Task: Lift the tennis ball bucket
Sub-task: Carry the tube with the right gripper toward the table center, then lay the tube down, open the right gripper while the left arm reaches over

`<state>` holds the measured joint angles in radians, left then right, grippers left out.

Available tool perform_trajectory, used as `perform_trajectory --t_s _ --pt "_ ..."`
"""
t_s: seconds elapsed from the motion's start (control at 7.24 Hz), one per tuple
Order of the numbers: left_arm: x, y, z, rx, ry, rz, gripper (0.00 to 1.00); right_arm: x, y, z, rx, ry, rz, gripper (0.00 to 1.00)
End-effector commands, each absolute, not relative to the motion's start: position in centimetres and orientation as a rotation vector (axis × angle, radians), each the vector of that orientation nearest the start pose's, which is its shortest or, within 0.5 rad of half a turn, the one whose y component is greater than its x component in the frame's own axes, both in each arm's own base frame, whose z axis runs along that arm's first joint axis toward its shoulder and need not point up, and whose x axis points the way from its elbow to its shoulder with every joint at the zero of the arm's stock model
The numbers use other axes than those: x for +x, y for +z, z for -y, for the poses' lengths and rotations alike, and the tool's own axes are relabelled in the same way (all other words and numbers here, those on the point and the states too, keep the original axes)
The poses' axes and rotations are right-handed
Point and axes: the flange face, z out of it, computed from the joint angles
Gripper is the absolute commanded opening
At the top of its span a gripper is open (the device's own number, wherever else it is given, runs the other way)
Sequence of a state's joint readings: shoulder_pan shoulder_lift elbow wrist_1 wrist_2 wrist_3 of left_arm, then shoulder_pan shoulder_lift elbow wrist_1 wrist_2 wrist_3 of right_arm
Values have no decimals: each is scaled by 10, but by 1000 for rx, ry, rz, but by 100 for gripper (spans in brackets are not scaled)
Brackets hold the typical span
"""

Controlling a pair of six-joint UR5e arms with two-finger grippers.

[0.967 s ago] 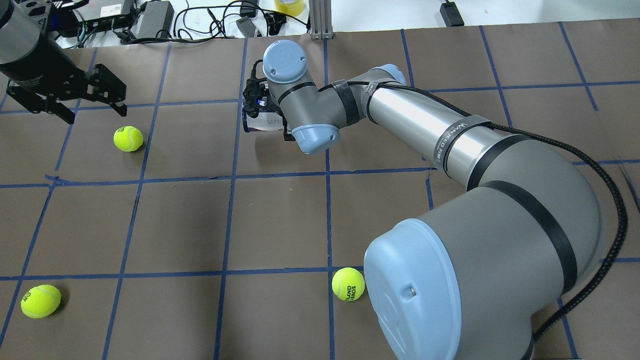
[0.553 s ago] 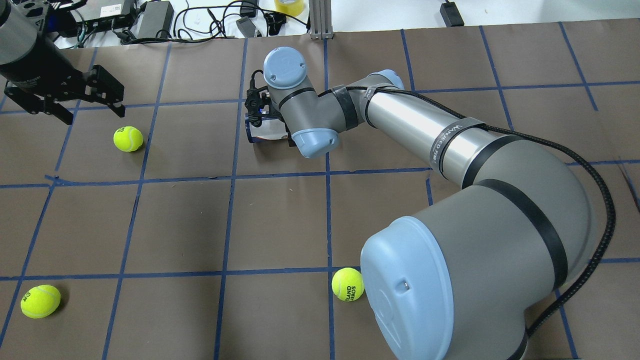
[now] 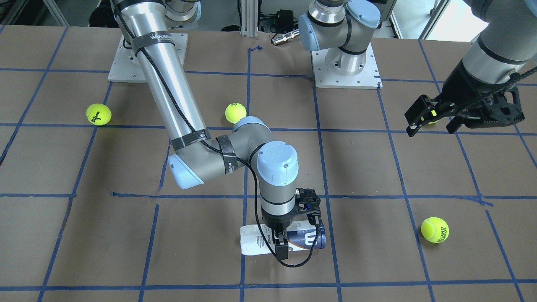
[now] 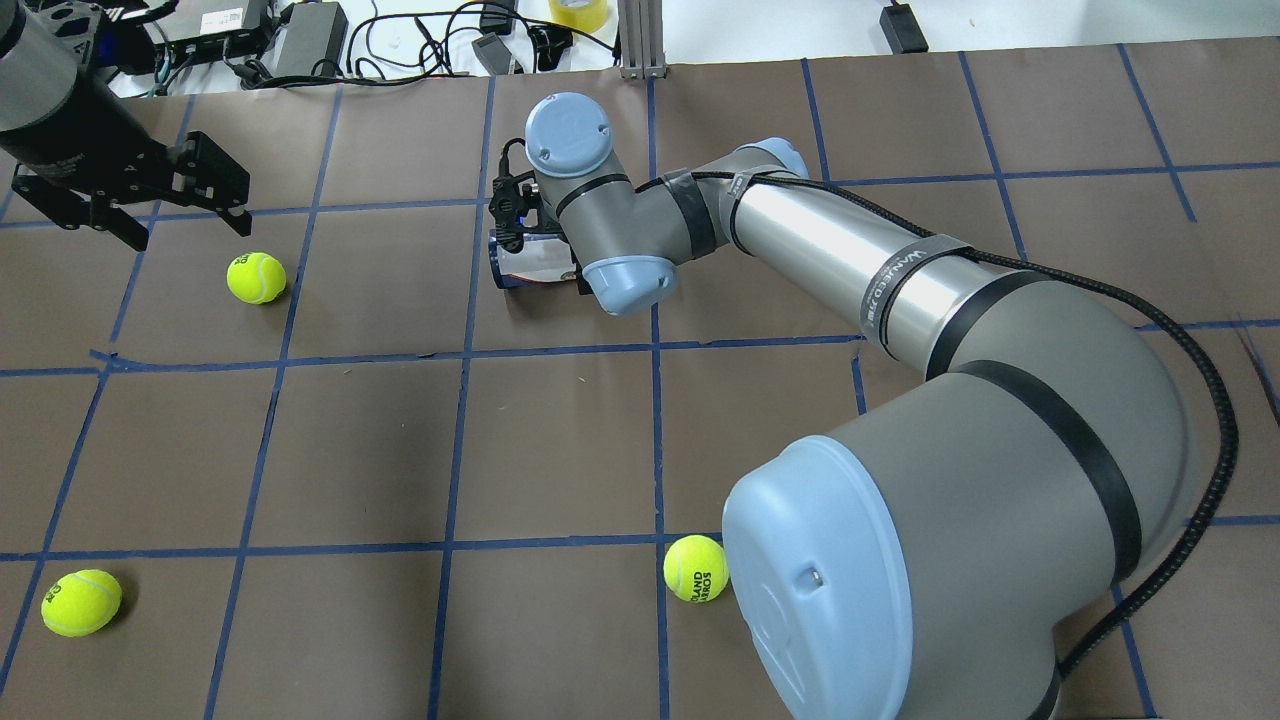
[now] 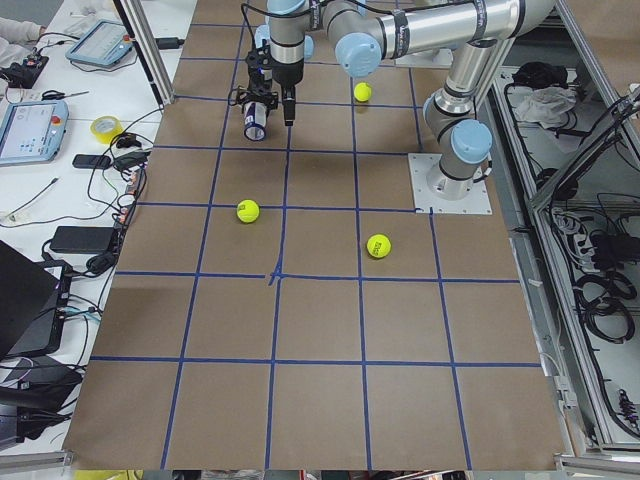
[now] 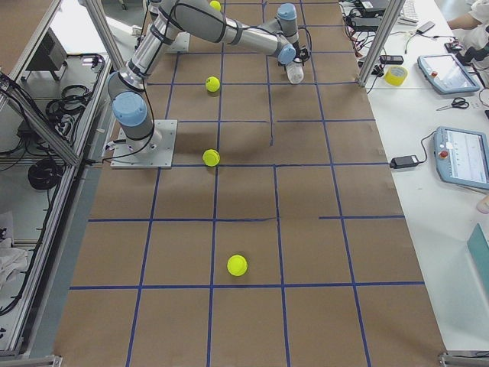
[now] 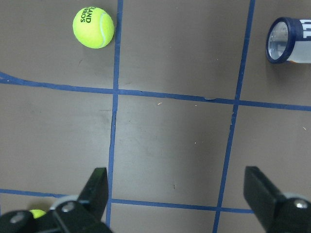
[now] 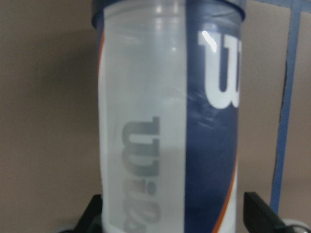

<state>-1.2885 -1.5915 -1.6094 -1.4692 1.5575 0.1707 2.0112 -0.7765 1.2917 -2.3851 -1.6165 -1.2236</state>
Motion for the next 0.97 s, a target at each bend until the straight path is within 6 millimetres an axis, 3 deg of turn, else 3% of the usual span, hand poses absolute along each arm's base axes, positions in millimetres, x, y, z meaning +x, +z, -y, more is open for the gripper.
perform_trajectory --t_s 0.0,0.14,0.28,0.41,0.69,0.83 --pt "8 467 527 -186 -84 -3179 100 427 272 639 -2385 -509 -2245 100" --pt "0 470 533 -179 -169 -3263 100 408 309 636 -2365 -475 -2276 100" --pt "1 461 538 -191 -153 -3273 100 379 348 634 -2333 -453 -2329 100" --pt "2 449 545 -201 -126 -3279 100 329 392 634 -2298 -372 -2444 100" --pt "1 426 571 -178 -225 -3322 100 221 450 640 -2081 -368 -2667 100" --pt "-18 403 579 -185 -228 -3540 100 172 476 635 -1993 -373 -2752 100"
